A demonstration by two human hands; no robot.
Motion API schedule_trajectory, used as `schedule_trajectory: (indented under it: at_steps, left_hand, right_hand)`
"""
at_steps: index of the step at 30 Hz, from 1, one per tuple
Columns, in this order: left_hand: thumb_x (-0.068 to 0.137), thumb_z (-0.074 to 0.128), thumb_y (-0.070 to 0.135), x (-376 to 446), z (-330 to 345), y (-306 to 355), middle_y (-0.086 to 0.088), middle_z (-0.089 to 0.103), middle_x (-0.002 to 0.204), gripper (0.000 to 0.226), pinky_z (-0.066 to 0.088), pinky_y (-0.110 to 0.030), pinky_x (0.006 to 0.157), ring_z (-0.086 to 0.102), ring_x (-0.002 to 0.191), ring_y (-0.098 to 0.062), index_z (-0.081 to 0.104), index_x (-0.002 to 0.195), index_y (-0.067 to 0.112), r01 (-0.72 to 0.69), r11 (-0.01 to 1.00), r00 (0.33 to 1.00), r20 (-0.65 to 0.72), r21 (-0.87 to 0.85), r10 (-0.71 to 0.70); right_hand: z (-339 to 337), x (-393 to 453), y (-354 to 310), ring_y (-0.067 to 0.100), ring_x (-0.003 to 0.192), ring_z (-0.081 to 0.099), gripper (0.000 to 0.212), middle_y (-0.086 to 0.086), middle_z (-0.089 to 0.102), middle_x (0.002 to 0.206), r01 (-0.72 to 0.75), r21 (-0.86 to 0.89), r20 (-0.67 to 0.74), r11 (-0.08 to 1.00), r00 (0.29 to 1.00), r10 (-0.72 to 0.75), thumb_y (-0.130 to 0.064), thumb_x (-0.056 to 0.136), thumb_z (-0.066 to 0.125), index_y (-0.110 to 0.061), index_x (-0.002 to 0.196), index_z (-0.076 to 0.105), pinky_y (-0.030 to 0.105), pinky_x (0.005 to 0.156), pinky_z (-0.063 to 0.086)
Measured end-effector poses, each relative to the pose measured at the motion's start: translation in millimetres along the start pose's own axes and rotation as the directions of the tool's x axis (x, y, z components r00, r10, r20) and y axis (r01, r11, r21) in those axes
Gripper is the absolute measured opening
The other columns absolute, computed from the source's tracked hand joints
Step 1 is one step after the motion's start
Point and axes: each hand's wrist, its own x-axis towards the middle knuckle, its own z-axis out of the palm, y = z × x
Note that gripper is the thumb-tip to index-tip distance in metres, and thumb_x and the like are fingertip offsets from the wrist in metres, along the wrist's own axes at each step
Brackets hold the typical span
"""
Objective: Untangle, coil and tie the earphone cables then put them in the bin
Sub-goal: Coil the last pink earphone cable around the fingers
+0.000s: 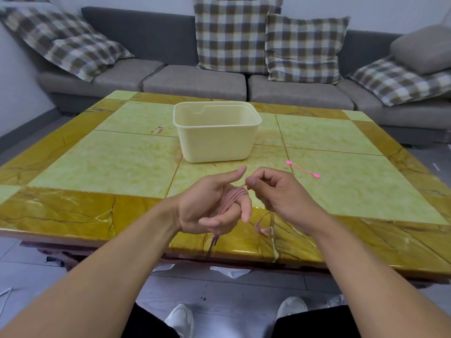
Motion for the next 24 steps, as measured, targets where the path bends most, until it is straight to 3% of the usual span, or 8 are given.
schedule_trajectory:
  at_steps: [3,5,8,10,13,16,20,24]
  left_hand:
    - [0.107,0.032,0.031,-2.7,4.6,-0.4,-0.003,0.055,0.045,0.054,0.033,-0.02,0.038,0.031,0.03,-0.011,0.069,0.103,-0.008,-0.178,0.962,0.982,0.029,-0.205,0.188]
    - [0.103,0.039,0.022,-1.0,14.5,1.1,0.001,0.055,0.05,0.044,0.036,-0.018,0.04,0.038,0.034,-0.006,0.068,0.118,-0.008,-0.329,0.911,0.939,-0.189,-0.25,0.288]
    - [0.099,0.047,0.023,1.1,17.9,6.4,0.006,0.055,0.061,0.044,0.04,-0.017,0.044,0.042,0.041,-0.004,0.062,0.132,-0.003,-0.584,0.783,0.716,-0.59,-0.215,0.372]
    - [0.104,0.044,0.023,1.0,13.4,8.6,0.005,0.066,0.074,0.041,0.047,-0.016,0.053,0.053,0.053,-0.004,0.06,0.132,-0.001,-0.683,0.709,0.584,-0.716,-0.177,0.383]
    - [0.109,0.036,0.021,4.6,11.5,6.4,-0.001,0.077,0.103,0.039,0.057,-0.019,0.073,0.07,0.08,-0.01,0.054,0.133,-0.003,-0.717,0.695,0.464,-0.787,-0.063,0.407]
    - [0.111,0.03,0.019,7.1,12.1,4.8,-0.009,0.075,0.114,0.039,0.058,-0.022,0.08,0.074,0.097,-0.018,0.045,0.136,-0.007,-0.745,0.666,0.375,-0.802,0.039,0.466]
    - [0.111,0.029,0.018,3.5,8.1,7.0,-0.012,0.075,0.115,0.024,0.058,-0.024,0.081,0.074,0.1,-0.022,0.047,0.112,0.002,-0.728,0.674,0.326,-0.801,0.126,0.502]
    - [0.111,0.029,0.017,1.5,8.2,9.1,-0.012,0.075,0.113,0.026,0.057,-0.025,0.08,0.074,0.097,-0.022,0.053,0.104,0.007,-0.703,0.69,0.293,-0.812,0.175,0.504]
  right_hand:
    - [7.9,2.7,5.0,0.011,0.049,0.028,0.027,-0.001,0.038,0.057,-0.043,0.042,0.035,0.998,0.999,0.042,-0.04,0.092,0.063,-0.016,0.079,0.069,0.026,0.046,0.026]
    - [15.1,3.3,10.9,0.016,0.05,0.031,0.034,-0.001,0.044,0.058,-0.133,0.022,0.09,0.991,0.987,0.131,-0.041,0.099,0.058,-0.011,0.087,0.07,0.032,0.05,0.033]
    - [23.2,1.4,12.7,0.014,0.046,0.033,0.03,-0.003,0.049,0.06,-0.244,-0.074,0.182,0.967,0.95,0.254,-0.04,0.104,0.054,-0.027,0.089,0.076,0.033,0.049,0.04]
    - [25.7,-0.4,10.3,0.011,0.044,0.033,0.029,-0.004,0.047,0.061,-0.265,-0.182,0.201,0.947,0.933,0.3,-0.044,0.104,0.052,-0.031,0.096,0.077,0.028,0.043,0.037]
    - [30.2,-1.9,8.0,0.009,0.038,0.029,0.031,-0.004,0.043,0.061,-0.275,-0.234,0.223,0.933,0.918,0.327,-0.048,0.104,0.051,-0.03,0.105,0.076,0.026,0.04,0.034]
    - [35.5,-1.5,6.5,0.01,0.041,0.028,0.025,-0.005,0.044,0.062,-0.293,-0.239,0.24,0.926,0.906,0.349,-0.05,0.102,0.054,-0.038,0.115,0.071,0.025,0.04,0.03]
    - [34.9,0.3,12.3,0.011,0.043,0.031,0.02,-0.005,0.053,0.063,-0.367,-0.123,0.168,0.922,0.908,0.384,-0.042,0.101,0.06,-0.03,0.117,0.06,0.027,0.042,0.024]
    - [30.6,-1.0,18.3,0.012,0.052,0.047,0.014,-0.005,0.062,0.064,-0.351,-0.155,0.125,0.923,0.92,0.371,-0.03,0.102,0.06,-0.019,0.103,0.068,0.027,0.043,0.033]
